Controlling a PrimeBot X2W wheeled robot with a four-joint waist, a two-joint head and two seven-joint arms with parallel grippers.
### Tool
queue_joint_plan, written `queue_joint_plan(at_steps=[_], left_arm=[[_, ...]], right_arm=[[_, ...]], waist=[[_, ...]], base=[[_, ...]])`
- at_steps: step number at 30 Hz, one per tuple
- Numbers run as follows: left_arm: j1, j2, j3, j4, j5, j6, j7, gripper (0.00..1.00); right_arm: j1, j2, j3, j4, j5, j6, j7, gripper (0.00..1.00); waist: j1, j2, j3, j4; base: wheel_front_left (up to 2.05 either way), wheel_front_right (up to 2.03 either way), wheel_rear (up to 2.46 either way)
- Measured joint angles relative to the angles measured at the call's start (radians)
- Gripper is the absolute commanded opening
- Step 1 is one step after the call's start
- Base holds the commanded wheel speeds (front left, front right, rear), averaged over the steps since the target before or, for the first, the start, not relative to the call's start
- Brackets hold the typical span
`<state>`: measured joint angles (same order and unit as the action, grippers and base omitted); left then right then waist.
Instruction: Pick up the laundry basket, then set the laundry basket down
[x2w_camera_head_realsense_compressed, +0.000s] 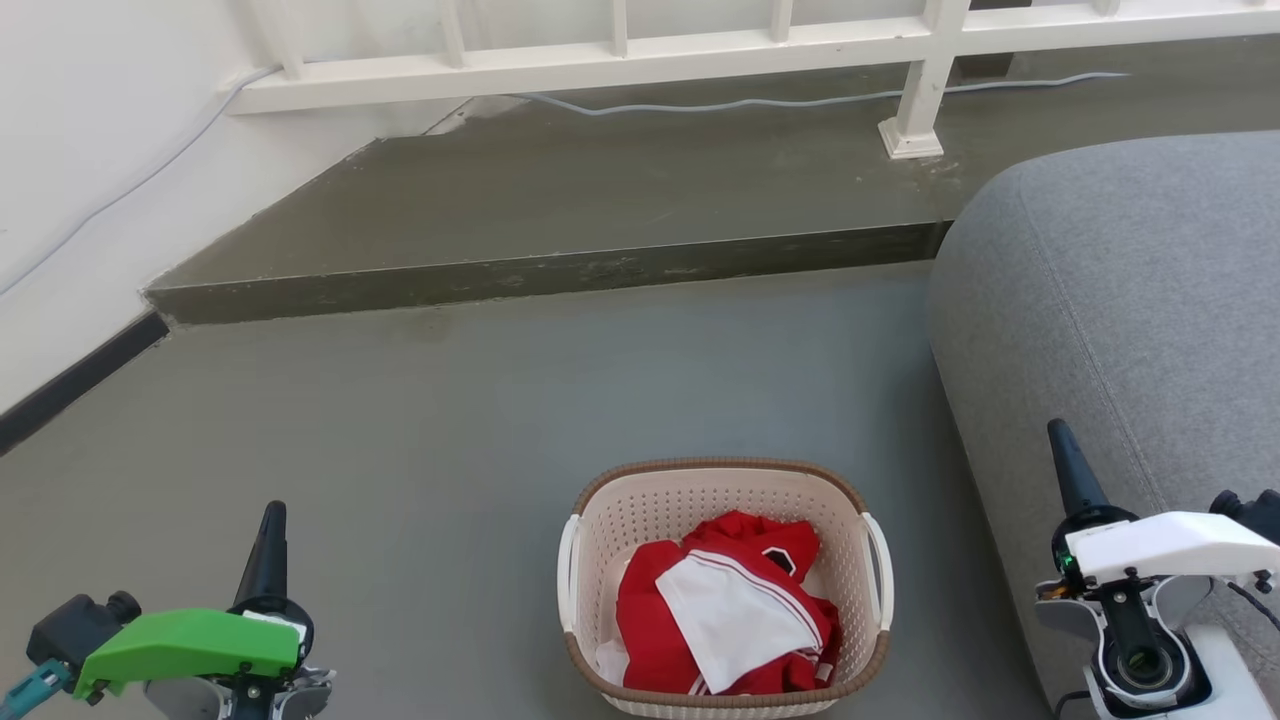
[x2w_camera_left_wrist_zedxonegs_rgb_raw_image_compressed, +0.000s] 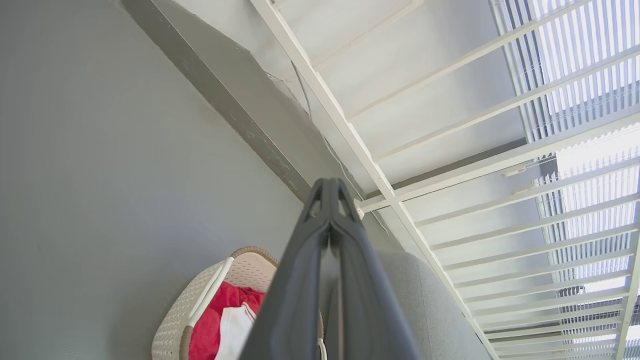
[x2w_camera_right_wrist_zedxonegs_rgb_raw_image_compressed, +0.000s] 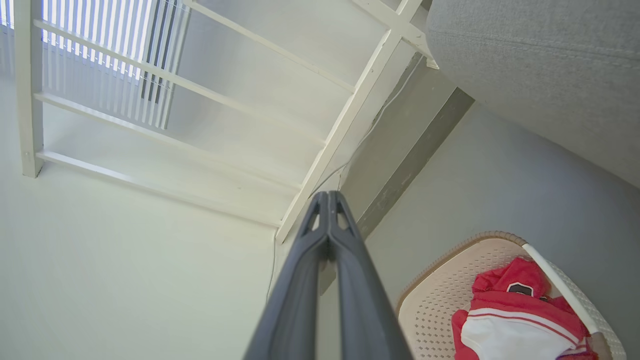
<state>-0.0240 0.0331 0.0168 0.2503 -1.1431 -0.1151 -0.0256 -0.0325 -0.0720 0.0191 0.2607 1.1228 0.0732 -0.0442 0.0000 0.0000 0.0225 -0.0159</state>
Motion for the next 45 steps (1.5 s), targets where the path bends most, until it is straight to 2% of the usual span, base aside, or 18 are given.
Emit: queue_joint_plan(at_steps=[30,38,45], left_arm=[[-0.023,0.000,0.048,0.020,-0.364,-0.001,0.105,0.00],[-0.037,0.000,0.056,0.025,-0.447,-0.008,0.131,0.00],[-0.038,0.000,0.058,0.026,-0.463,-0.008,0.132,0.00]], right_arm=[[-0.021,0.008,-0.095,0.012,0.406,0.036,0.100,0.00],[-0.022,0.010,-0.116,0.014,0.493,0.041,0.123,0.00],[-0.022,0.010,-0.118,0.014,0.501,0.041,0.125,0.00]], waist=[[0.0000,0.0000,-0.016,0.013],[0.0000,0.0000,-0.020,0.016],[0.0000,0.0000,-0.020,0.016]], base=[[0.00,0.00,0.00],[0.00,0.00,0.00],[0.00,0.00,0.00]])
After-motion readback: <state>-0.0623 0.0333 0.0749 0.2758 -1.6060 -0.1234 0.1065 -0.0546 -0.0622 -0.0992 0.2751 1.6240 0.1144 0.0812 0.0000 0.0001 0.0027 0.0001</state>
